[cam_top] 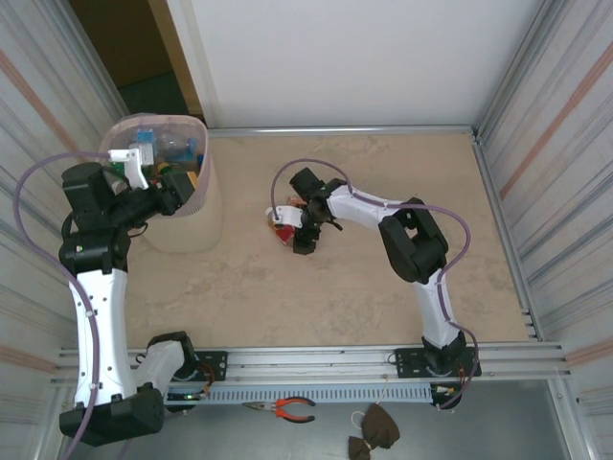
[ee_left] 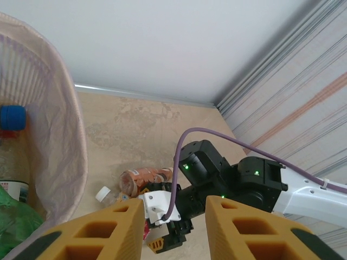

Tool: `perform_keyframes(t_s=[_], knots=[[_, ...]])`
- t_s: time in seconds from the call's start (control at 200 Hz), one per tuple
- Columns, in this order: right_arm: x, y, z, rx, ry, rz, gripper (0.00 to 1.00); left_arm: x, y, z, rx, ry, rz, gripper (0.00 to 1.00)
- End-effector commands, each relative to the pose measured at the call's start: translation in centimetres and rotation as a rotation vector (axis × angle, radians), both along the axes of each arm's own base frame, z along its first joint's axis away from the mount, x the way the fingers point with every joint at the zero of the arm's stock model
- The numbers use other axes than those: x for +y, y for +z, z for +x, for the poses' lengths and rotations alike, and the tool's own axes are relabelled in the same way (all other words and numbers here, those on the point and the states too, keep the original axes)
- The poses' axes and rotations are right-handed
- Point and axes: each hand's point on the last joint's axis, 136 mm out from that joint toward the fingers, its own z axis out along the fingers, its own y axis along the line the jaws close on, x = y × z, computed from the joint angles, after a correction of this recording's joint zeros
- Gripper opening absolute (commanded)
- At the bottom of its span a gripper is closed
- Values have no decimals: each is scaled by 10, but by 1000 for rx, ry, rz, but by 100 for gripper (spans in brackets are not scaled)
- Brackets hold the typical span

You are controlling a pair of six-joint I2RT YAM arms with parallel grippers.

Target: Put the plastic bottles in the bin

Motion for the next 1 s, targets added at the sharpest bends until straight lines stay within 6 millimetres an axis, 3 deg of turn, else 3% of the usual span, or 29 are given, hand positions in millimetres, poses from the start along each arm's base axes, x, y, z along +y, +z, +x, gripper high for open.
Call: perform_keyframes(t_s=[0.0, 0.371, 0.726, 0.997], knots=[[8, 2, -3, 50, -91, 20, 88, -7, 7, -8, -25, -33, -16, 35], [26, 29, -3, 168, -498, 159, 99, -9, 15, -13, -52, -35, -30, 35], [45, 38, -4, 208, -664, 194, 99, -11, 20, -15, -63, -43, -43, 34], [35, 62, -6, 189, -784, 211, 99, -12, 24, -18, -71, -44, -41, 35]])
